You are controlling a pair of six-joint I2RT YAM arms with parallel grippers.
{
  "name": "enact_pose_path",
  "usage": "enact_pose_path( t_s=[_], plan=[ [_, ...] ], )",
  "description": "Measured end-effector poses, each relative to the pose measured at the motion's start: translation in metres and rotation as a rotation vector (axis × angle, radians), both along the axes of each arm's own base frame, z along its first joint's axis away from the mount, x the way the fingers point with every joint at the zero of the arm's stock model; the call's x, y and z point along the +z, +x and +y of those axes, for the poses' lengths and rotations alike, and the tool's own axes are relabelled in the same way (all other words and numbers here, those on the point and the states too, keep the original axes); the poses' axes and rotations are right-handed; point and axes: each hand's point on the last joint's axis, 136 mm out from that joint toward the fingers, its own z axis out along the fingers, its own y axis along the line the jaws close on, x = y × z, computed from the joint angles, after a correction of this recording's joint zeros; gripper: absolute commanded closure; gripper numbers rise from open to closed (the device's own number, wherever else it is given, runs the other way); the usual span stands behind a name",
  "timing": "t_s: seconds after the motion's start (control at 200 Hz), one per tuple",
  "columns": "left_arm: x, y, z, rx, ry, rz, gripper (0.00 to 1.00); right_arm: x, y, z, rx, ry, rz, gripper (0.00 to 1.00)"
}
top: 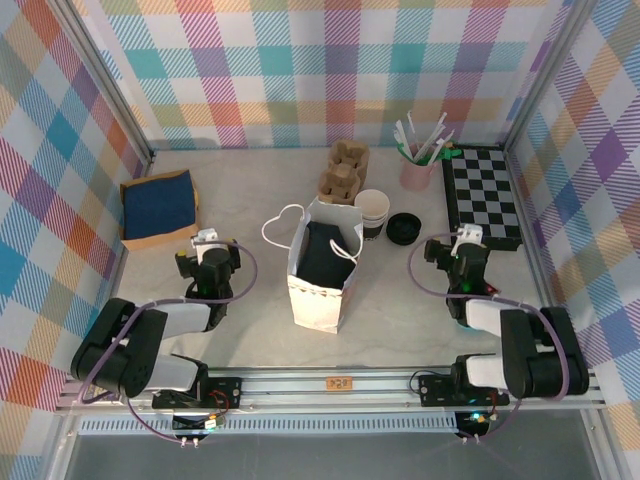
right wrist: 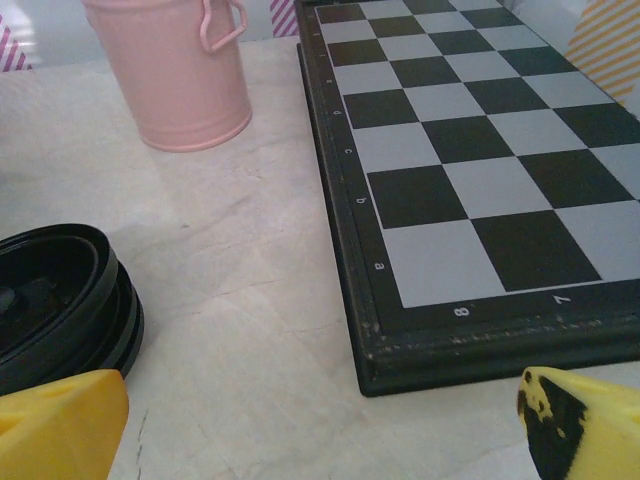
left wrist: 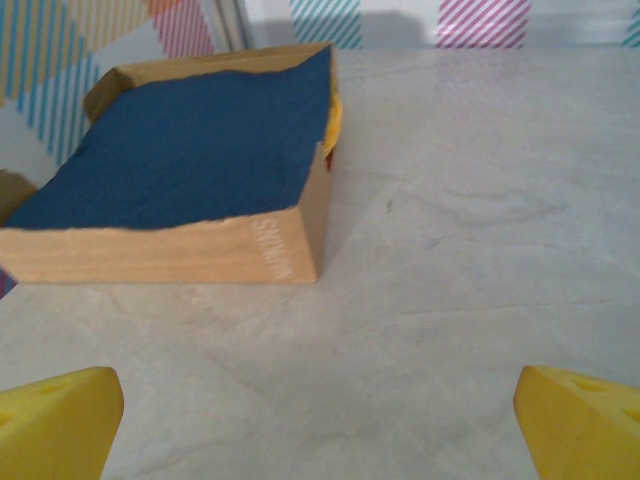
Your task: Pack the takeout coffee
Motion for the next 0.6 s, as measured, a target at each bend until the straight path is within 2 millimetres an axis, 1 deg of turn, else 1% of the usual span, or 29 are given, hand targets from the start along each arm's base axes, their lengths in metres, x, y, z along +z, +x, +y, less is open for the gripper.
enact_pose_path(
  t_s=[0.115, 0.19, 0.305, 0.4, 0.47, 0.54, 0.6],
  plan=[
    [0.003, 0.007, 0.007, 0.007, -0.012, -0.027, 0.00, -0.011, 0.009, 0.002, 0.009, 0.001, 0.022, 0.01],
    [-0.002, 0.011, 0.009, 0.005, -0.015, -0.026, 0.00, -0.008, 0.012, 0.005, 0.024, 0.004, 0.007, 0.00],
    [-0.015, 0.017, -0.002, -0.067, -0.013, 0.003, 0.00, 0.004, 0.015, 0.008, 0.046, 0.002, -0.047, 0.00],
    [-0.013, 0.016, -0.009, -0.114, -0.013, -0.029, 0.00, 0.008, 0.011, 0.010, 0.061, -0.003, -0.088, 0.01],
    [-0.013, 0.013, -0.016, -0.156, -0.008, -0.060, 0.00, 0.006, 0.007, 0.016, 0.090, -0.016, -0.103, 0.01],
    [-0.023, 0.009, -0.022, -0.203, -0.002, -0.050, 0.00, -0.001, 0.007, 0.025, 0.133, -0.040, -0.107, 0.01],
    [-0.032, 0.008, -0.026, -0.231, 0.005, -0.026, 0.00, -0.012, 0.007, 0.037, 0.174, -0.065, -0.082, 0.00]
  ],
)
